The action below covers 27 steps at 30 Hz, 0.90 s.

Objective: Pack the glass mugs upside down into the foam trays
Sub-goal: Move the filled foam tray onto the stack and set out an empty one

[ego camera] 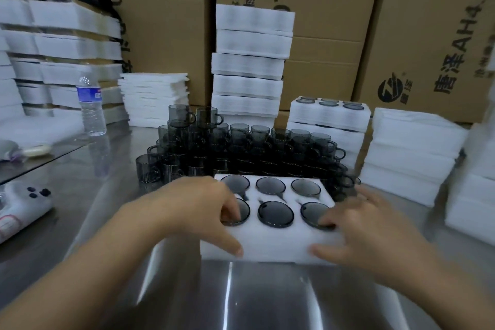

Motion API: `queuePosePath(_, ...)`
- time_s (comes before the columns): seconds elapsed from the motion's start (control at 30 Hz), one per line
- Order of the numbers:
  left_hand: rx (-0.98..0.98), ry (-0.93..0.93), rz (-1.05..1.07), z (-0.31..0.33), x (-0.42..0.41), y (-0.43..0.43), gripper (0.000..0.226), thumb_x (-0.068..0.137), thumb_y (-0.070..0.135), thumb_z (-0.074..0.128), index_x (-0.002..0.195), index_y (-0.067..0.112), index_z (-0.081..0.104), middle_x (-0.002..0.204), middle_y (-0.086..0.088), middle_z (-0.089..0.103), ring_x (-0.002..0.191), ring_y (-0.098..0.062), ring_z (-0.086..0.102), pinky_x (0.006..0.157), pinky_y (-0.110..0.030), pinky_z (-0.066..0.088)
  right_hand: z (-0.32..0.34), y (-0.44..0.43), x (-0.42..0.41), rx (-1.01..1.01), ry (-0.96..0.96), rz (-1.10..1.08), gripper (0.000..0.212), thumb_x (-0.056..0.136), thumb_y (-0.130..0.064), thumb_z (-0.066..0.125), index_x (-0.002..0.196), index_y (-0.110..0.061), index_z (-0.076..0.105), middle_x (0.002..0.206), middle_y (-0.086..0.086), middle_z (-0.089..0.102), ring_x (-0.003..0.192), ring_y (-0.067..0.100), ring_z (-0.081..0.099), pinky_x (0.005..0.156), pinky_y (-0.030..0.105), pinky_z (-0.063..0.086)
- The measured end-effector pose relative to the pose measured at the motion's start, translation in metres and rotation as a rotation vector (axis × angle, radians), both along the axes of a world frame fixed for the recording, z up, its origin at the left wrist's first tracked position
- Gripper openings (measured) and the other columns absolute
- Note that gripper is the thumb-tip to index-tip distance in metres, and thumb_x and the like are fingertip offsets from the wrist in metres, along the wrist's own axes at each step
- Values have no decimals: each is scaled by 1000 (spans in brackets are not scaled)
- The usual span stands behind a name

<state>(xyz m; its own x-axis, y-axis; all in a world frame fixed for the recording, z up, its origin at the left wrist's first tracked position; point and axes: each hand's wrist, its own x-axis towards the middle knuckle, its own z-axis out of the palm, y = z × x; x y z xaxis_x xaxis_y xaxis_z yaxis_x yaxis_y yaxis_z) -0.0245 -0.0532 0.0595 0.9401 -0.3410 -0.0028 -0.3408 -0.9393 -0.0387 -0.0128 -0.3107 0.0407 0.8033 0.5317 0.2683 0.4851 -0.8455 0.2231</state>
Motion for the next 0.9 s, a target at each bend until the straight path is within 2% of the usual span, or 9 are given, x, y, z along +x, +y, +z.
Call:
queuePosePath(0.07, 158, -121, -70, -14, -6, -12, 42, 73, 60, 61, 85, 24, 44, 97, 4, 59, 94, -16, 56, 75, -28, 37, -10, 3, -8, -75, -79, 14, 55, 70, -66, 62, 106, -26, 64, 100, -8, 65, 105, 16, 56, 111, 33, 10)
queuePosePath(0.17, 129, -212, -55, -19, -18, -18, 28, 82, 45, 56, 86, 29, 33, 103, 8, 55, 96, -17, 52, 72, -28, 21, -14, -3, -11, 3, -232, 82, 49, 44, -56, 85, 73, -19, 69, 64, -7, 62, 70, 21, 63, 100, 43, 26)
queuePosePath(0.33, 18, -359, -151, 30, -18, -19, 27, 76, 57, 56, 80, 38, 37, 90, 13, 55, 88, -12, 54, 68, -31, 21, 38, -35, 1, 94, -394, 166, 39, 61, -56, 77, 84, -26, 68, 72, -11, 64, 73, 19, 61, 102, 42, 29)
queuePosePath(0.43, -144, -522, -238, 76, 18, -27, 33, 80, 48, 65, 110, 42, 52, 107, 15, 64, 94, -8, 54, 67, -28, 21, 87, -48, 26, 165, -407, 8, 47, 66, -57, 65, 99, -23, 68, 84, -2, 69, 77, 15, 44, 89, 42, 39)
queuePosePath(0.5, -190, -552, -254, 104, 61, -36, 46, 89, 41, 60, 132, 34, 46, 124, 10, 59, 106, -5, 47, 78, -26, 23, 116, -54, 53, 193, -455, -84, 53, 69, -55, 64, 107, -18, 68, 90, 4, 69, 80, 16, 39, 79, 40, 37)
queuePosePath(0.57, -138, -564, -235, 126, 110, -52, 44, 94, 34, 54, 136, 26, 41, 129, 5, 54, 118, -15, 46, 94, -31, 24, 137, -63, 86, 204, -517, -145, 49, 73, -49, 70, 108, -14, 68, 89, 10, 68, 80, 27, 44, 78, 41, 35)
queuePosePath(0.67, -109, -551, -235, 146, 181, -80, 38, 97, 25, 52, 134, 21, 41, 130, -3, 52, 119, -26, 47, 91, -35, 34, 152, -78, 138, 256, -547, -255, 46, 76, -40, 73, 112, -13, 67, 94, 15, 66, 88, 34, 45, 82, 42, 33)
queuePosePath(0.77, -187, -446, -243, 151, 238, -100, 38, 97, 20, 51, 134, 21, 42, 134, -7, 50, 119, -27, 47, 84, -28, 33, 152, -90, 183, 303, -522, -332, 48, 77, -39, 73, 119, -16, 63, 109, 14, 65, 101, 34, 45, 86, 42, 35)
queuePosePath(0.9, -226, -313, -160, 148, 293, -105, 39, 98, 24, 50, 134, 20, 38, 132, -6, 51, 107, -22, 49, 83, -31, 36, 143, -94, 234, 395, -468, -324, 52, 80, -39, 71, 127, -22, 56, 115, 10, 61, 116, 28, 41, 74, 35, 31)
